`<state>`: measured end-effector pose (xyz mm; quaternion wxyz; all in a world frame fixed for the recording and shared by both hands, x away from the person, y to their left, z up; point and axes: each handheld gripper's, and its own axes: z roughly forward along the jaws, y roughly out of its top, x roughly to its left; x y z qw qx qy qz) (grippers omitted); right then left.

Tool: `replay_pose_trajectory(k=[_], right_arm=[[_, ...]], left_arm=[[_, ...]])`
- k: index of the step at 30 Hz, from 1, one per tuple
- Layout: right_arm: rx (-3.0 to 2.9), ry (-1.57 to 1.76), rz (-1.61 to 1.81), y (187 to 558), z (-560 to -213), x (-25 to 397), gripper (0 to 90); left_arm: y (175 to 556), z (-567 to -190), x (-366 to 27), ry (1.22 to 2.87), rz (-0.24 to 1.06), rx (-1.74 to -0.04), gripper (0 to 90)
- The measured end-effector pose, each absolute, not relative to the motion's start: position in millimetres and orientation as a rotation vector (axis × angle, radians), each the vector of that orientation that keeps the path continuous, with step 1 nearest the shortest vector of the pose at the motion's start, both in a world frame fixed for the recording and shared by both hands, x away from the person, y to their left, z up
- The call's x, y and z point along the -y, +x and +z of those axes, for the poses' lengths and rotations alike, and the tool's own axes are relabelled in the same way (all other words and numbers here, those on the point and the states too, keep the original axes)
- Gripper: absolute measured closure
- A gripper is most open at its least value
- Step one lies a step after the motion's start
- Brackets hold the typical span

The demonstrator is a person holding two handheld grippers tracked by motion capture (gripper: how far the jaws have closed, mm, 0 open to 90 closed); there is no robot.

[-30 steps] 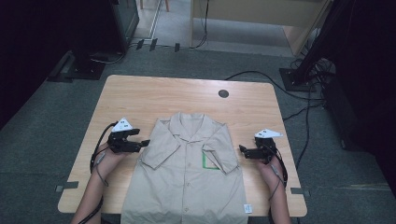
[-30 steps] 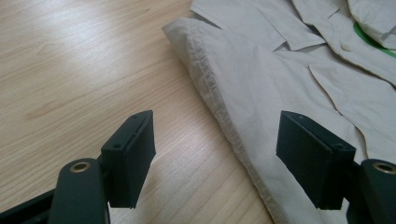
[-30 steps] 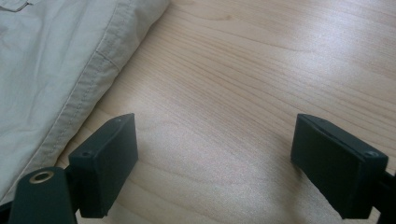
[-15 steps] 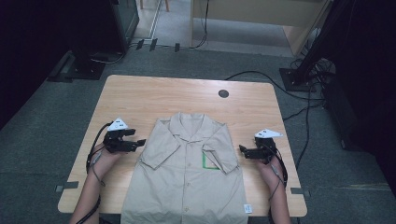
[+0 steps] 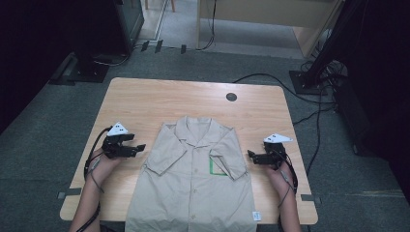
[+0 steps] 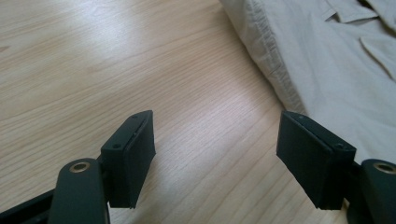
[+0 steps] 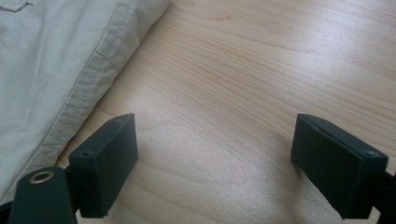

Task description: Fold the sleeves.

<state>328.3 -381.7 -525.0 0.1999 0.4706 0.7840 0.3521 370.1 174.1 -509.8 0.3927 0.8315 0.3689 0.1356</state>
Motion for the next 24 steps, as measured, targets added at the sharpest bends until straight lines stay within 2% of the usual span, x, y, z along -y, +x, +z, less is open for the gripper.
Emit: replay_pose_trajectory(k=[12,14,19,24], right_arm=[[-2.190,1.317,0.984,328.1,-525.1,381.7,14.5],[-2.190,1.317,0.984,328.1,-525.0,381.7,14.5],[-2.177,1.332,0.981,327.1,-525.1,380.9,14.6],[-2.170,1.338,0.977,326.9,-525.1,380.5,14.6]], left_arm=[[370.4,-515.3,-173.6,2.163,0.388,-0.943,28.2],[370.3,-516.6,-172.4,2.164,0.394,-0.933,24.3],[370.5,-518.9,-169.8,2.157,0.414,-0.924,21.1],[371.3,-519.5,-169.7,2.151,0.410,-0.916,21.2]])
